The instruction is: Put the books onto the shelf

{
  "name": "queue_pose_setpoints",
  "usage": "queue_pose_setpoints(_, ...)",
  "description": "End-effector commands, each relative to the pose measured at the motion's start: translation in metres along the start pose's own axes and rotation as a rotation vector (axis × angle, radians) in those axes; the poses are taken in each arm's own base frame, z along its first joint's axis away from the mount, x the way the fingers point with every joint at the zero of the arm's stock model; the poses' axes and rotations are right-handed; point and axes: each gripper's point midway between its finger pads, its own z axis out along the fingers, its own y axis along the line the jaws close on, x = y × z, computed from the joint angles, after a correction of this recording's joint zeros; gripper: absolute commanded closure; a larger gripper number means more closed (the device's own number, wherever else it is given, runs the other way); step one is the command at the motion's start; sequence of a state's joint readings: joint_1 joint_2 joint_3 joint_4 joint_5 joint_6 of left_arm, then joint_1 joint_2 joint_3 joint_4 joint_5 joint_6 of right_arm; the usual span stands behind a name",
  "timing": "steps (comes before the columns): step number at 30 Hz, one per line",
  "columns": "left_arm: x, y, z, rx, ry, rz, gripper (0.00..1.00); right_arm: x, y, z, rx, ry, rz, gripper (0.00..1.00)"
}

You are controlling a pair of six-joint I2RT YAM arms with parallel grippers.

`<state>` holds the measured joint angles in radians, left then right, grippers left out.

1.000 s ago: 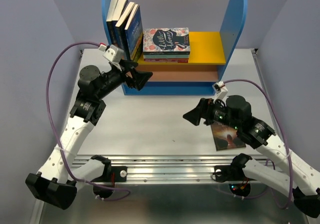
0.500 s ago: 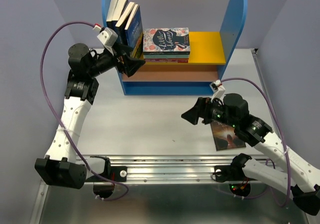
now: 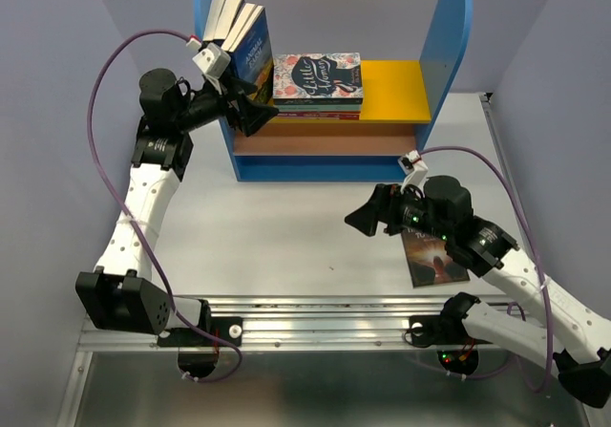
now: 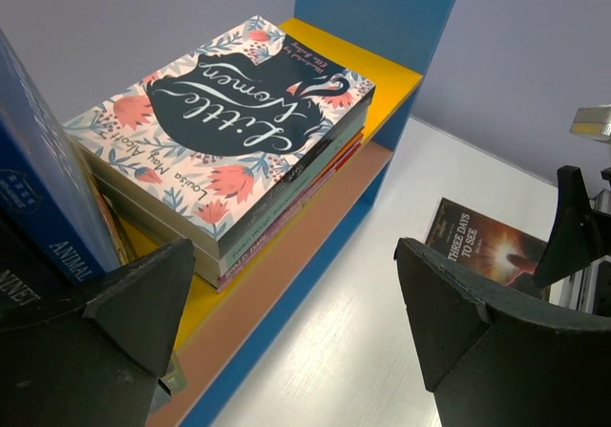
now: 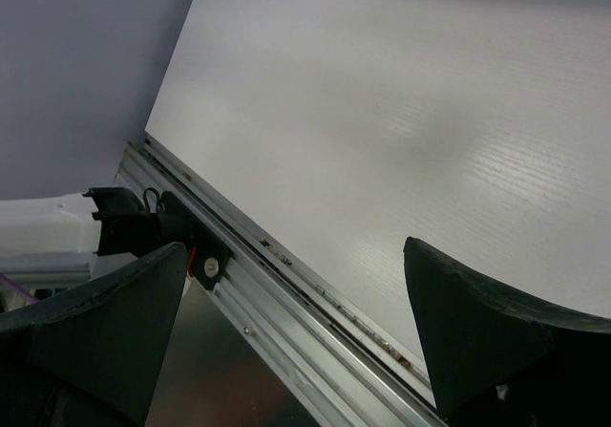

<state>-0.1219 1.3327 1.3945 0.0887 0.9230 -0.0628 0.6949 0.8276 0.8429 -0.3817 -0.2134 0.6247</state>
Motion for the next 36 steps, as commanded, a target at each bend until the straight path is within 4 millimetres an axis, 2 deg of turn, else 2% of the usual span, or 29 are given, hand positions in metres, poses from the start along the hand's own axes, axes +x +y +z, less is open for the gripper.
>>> queue_pose_setpoints(1,-0.048,-0.003,-0.004,0.005,-0.102,0.151,0.01,-0.027,0.02,-0.006,-0.049,-0.088,-0.031,0.0)
queue_pose_setpoints(11,-0.045,0.019,0.007,0.035,-0.092,0.157,0.01,-0.034,0.026,-0.018,-0.062,-0.122,-0.027,0.0)
queue_pose_setpoints(22,-0.052,0.025,0.01,0.049,-0.123,0.167,0.01,-0.033,0.025,-0.022,-0.051,-0.126,-0.008,0.0)
queue_pose_setpoints(25,-0.05,0.017,0.005,0.075,-0.115,0.152,0.01,-0.033,0.022,-0.026,-0.036,-0.136,-0.005,0.0)
queue_pose_setpoints(26,-0.057,0.006,0.0,0.09,-0.132,0.179,0.01,-0.034,0.021,-0.027,-0.033,-0.14,-0.008,0.0)
queue_pose_setpoints(27,-0.053,0.003,-0.003,0.085,-0.133,0.172,0.01,-0.034,0.02,-0.027,-0.024,-0.144,-0.007,0.0)
queue_pose_setpoints(28,-0.055,-0.001,-0.007,0.076,-0.143,0.172,0.01,-0.036,0.02,-0.029,-0.022,-0.15,-0.017,0.0)
queue_pose_setpoints(29,-0.069,-0.012,-0.016,0.054,-0.173,0.197,0.01,-0.035,0.018,-0.03,-0.011,-0.148,-0.018,0.0)
queue_pose_setpoints(31,-0.076,-0.022,-0.025,0.033,-0.194,0.204,0.01,-0.041,0.011,-0.031,0.035,-0.169,-0.023,0.0)
queue_pose_setpoints(32,-0.091,-0.031,-0.036,-0.009,-0.23,0.197,0.01,-0.042,-0.004,-0.03,0.117,-0.18,-0.012,0.0)
queue_pose_setpoints(36,-0.114,-0.058,-0.065,-0.088,-0.309,0.131,0.01,-0.06,-0.05,-0.043,0.391,-0.276,-0.014,0.0)
